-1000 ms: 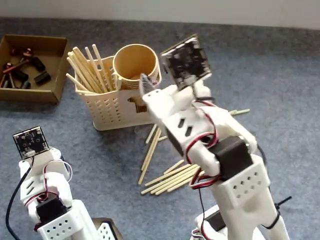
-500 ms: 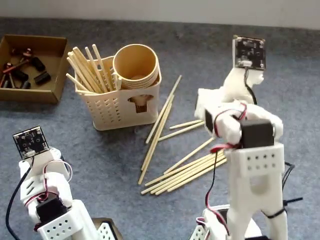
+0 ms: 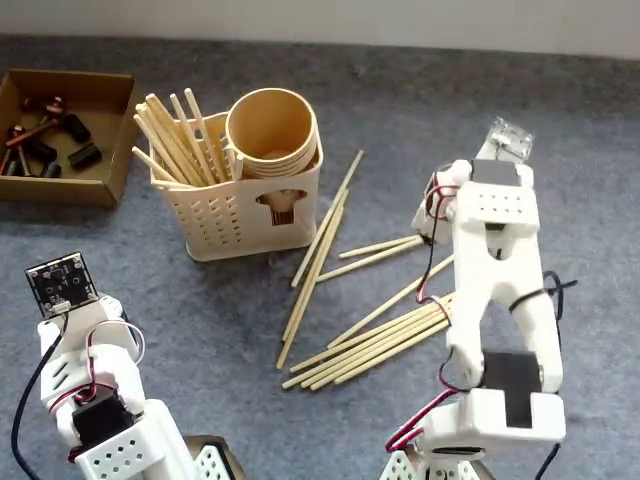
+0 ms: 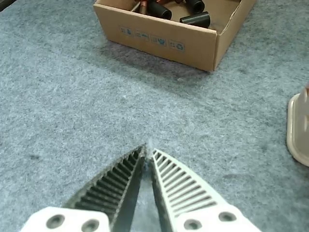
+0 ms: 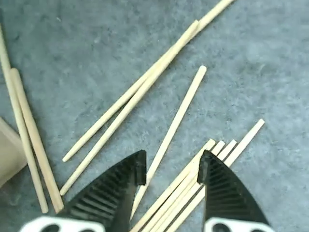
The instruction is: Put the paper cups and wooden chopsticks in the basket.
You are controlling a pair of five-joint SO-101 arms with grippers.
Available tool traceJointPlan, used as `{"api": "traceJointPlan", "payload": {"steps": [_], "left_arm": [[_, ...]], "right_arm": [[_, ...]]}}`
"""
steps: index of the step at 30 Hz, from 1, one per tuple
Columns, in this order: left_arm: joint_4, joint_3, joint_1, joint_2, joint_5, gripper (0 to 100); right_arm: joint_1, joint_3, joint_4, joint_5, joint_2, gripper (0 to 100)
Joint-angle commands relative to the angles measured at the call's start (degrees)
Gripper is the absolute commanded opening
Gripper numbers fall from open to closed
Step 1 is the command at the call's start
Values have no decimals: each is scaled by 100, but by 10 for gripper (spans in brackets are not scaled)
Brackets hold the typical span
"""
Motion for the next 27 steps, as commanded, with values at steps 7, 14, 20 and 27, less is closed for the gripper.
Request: {"api": "traceJointPlan", "payload": {"steps": [7, 14, 20, 27], "left_arm": [[-114, -136, 180, -57, -9, 14], [-114, -136, 180, -57, -9, 14], [-114, -136, 180, -57, -9, 14], [-114, -136, 180, -57, -9, 14]], "right_arm": [[57, -259, -1051, -510, 646, 180], [57, -268, -1587, -730, 1042, 180], [57, -268, -1991, -730, 1323, 180], [154, -268, -2466, -738, 1771, 180]]}}
